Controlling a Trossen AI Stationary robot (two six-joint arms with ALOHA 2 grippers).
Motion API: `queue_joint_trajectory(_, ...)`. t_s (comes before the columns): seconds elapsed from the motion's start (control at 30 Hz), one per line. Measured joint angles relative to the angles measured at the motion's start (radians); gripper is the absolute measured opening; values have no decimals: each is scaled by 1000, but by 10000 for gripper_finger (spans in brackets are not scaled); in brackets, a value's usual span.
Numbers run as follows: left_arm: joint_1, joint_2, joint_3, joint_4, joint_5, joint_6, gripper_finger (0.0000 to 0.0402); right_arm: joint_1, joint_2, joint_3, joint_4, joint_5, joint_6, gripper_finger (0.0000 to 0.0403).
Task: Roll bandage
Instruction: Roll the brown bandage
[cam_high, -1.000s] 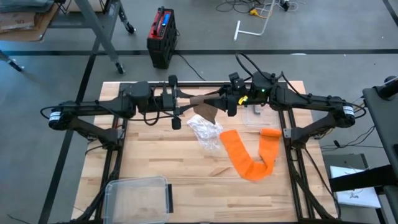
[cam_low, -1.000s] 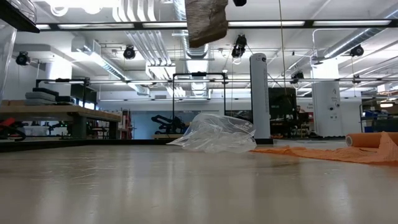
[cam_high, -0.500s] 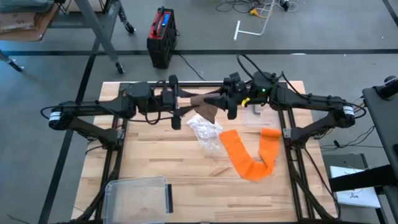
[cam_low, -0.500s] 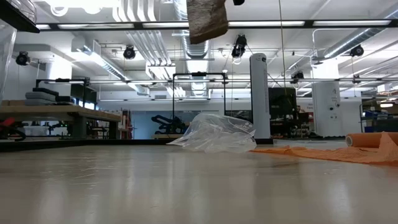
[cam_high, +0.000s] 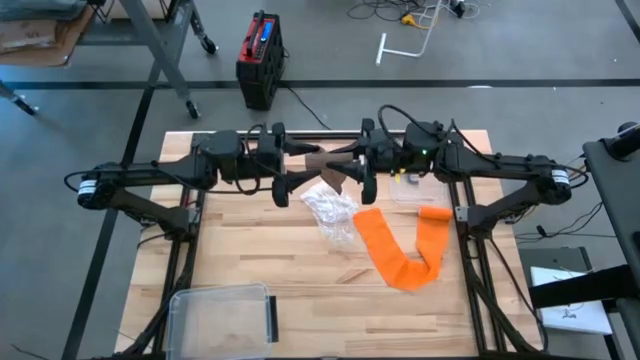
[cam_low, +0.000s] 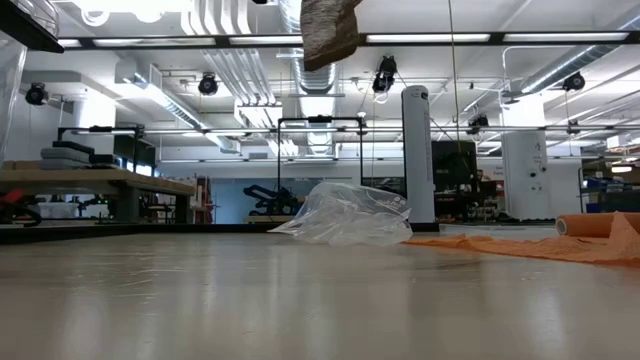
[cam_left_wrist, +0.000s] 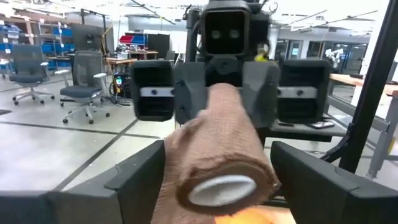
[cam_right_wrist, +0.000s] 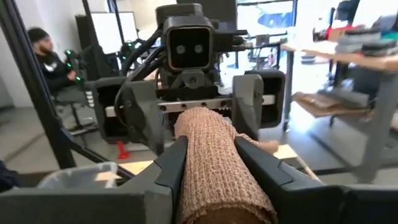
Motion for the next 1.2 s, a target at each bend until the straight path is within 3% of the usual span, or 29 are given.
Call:
queue_joint_trajectory(0.27,9,-3,2,2,52,61,232,91,0,0,23,113,-120,101)
queue_joint_trajectory(0.43,8,-31,2,-39,85,169,210,113,0,-33,57,123,-127,100)
queue_joint_trajectory(0.67,-2,-114,2,-157,68,271,242,120,0,-73,48,90,-139,93)
queue_joint_trajectory(0.9,-7,-70,2,-153,92,272,283,142,15,-84,110,97,-175,91)
queue_joint_trajectory(1.07,-6,-49,3,-121,187,275,282,146,15,-84,103,114,-180,91)
queue_joint_trajectory(1.2,-6,-69,2,-137,200,275,269,145,15,-84,84,125,-182,91)
